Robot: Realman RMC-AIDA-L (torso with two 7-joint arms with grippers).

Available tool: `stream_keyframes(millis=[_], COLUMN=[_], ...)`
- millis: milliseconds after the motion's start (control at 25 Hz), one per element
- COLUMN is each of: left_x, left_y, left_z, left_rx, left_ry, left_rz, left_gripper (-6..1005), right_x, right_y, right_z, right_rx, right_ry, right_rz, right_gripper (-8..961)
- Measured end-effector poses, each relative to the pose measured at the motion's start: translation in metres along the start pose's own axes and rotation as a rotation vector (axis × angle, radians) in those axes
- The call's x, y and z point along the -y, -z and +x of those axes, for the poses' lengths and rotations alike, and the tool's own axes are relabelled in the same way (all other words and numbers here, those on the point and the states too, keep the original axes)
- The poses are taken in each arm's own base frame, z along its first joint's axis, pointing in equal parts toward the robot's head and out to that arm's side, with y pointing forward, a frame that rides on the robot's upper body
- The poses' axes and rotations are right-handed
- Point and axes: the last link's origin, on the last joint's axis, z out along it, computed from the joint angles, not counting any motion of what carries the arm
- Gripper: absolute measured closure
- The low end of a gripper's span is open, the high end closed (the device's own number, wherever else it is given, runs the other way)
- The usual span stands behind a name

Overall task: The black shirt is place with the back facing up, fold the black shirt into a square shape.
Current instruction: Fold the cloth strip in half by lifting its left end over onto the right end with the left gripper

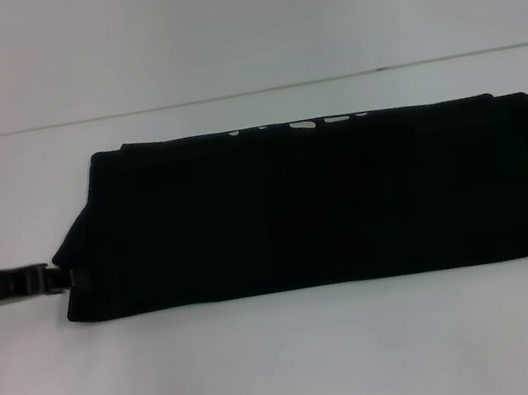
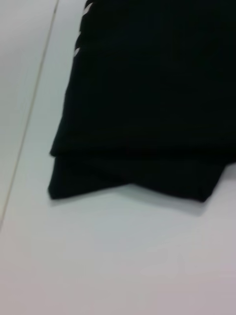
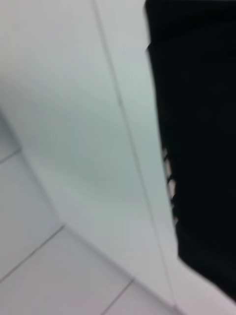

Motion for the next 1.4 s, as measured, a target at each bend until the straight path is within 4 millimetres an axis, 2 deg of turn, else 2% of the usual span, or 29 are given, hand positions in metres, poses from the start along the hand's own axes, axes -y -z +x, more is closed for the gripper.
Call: stream_keyframes(millis=[160, 280, 440, 680, 1040, 1240, 1400], left_x=[0.002, 0.003, 0.0, -0.01, -0.022, -0.021, -0.018], left_y=[0.013, 0.018, 0.019, 0.013, -0.009, -0.013, -0.012], left_z=[0.004, -0.002, -0.013, -0.019, -0.01, -0.007, -0.006], left_rx=[0.011, 0.06, 0.134, 0.197, 0.24, 0.227, 0.192], left_ry=[0.0, 0.013, 0.06, 0.15, 0.276, 0.361, 0.422], left_rz=[0.023, 0.019, -0.019, -0.078, -0.146, -0.133, -0.154], left_gripper=[727, 668, 428, 227, 176, 176, 177], right_x=[-0.017, -0.029, -0.039, -0.049, -0.07, -0.086, -0.091], right_y=[-0.016, -0.032, -0.048, -0.057, -0.072, -0.075, -0.074], right_z=[-0.004, -0.005, -0.012, -0.026, -0.042, -0.045, -0.048], right_rx=[0.048, 0.062, 0.061, 0.039, -0.014, -0.048, -0.04], right_ry=[0.053, 0.102, 0.144, 0.215, 0.347, 0.453, 0.488], right_rz=[-0.077, -0.114, -0.139, -0.174, -0.243, -0.333, -0.364], right_gripper=[365, 237, 209, 122, 21, 22, 22])
